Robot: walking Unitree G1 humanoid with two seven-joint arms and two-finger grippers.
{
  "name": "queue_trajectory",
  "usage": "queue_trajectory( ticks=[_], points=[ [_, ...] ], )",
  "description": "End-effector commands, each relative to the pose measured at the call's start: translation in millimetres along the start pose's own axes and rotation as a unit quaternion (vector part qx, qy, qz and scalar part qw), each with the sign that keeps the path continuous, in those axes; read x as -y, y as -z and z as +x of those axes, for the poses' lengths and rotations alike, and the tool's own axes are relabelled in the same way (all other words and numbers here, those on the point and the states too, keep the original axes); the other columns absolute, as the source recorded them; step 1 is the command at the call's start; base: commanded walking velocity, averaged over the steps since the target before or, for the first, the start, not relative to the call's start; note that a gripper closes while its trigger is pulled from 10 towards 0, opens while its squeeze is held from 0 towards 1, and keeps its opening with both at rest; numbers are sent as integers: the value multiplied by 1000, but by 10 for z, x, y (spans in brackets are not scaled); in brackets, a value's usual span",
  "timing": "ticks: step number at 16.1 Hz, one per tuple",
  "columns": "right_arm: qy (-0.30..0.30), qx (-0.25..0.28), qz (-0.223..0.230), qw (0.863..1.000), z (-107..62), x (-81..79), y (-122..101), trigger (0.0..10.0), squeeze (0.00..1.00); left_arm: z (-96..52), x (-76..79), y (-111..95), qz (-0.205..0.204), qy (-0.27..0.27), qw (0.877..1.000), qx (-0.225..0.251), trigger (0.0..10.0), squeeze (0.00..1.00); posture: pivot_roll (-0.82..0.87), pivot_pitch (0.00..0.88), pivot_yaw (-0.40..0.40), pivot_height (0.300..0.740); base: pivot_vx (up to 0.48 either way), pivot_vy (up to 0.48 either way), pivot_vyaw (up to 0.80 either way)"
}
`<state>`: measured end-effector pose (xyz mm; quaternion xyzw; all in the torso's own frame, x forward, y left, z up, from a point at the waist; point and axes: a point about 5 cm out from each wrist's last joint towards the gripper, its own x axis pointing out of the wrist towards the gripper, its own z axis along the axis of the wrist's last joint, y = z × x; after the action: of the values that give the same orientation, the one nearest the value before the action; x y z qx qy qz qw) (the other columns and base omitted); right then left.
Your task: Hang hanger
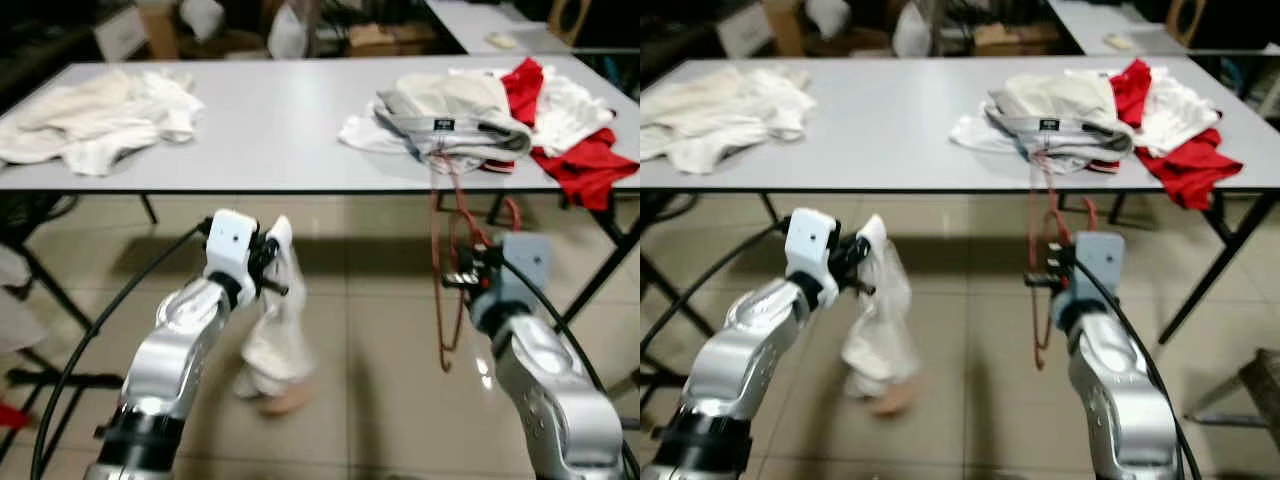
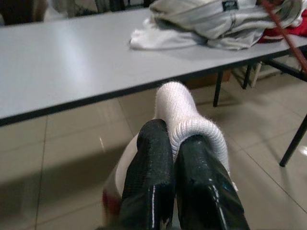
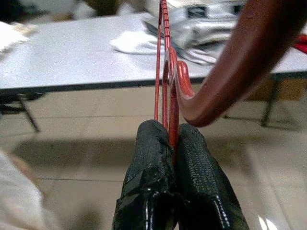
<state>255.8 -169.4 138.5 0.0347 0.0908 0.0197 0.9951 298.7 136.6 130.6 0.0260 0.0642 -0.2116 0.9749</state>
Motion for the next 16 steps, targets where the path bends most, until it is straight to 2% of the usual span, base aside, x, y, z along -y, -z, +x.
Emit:
queue_trajectory(
  ticks=[1, 4, 6, 9, 12, 16],
  points=[
    [-36, 12, 5, 999, -4, -34, -72, 10000, 0, 57, -35, -180, 10, 2, 999, 38, 10000, 0, -155, 0, 59, 740, 0, 0, 0],
    [-101, 17, -26, 994, -18, -127, -150, 10000, 0, 106, -52, -260, -3, -2, 999, 50, 10000, 0, -161, 0, 62, 740, 172, 0, -498],
    [-113, 20, -36, 993, -4, -129, -194, 10000, 0, 120, -70, -268, -4, -9, 999, 50, 10000, 0, -158, 0, 54, 740, 300, 0, -800],
    [-125, 25, -56, 990, 54, -77, -252, 10000, 0, 157, -126, -301, 1, -24, 998, 52, 10000, 0, -138, 0, 33, 740, 333, 0, 0],
    [-157, 18, -88, 983, 93, -22, -302, 10000, 0, 180, -248, -383, 9, -42, 998, 53, 10000, 0, -128, 0, 19, 740, 334, 0, 0],
    [-197, 6, -123, 973, 48, 19, -332, 10000, 0, 217, -230, -454, 11, -33, 997, 64, 10000, 0, -133, 0, 19, 740, 339, 0, 0]
  ],
)
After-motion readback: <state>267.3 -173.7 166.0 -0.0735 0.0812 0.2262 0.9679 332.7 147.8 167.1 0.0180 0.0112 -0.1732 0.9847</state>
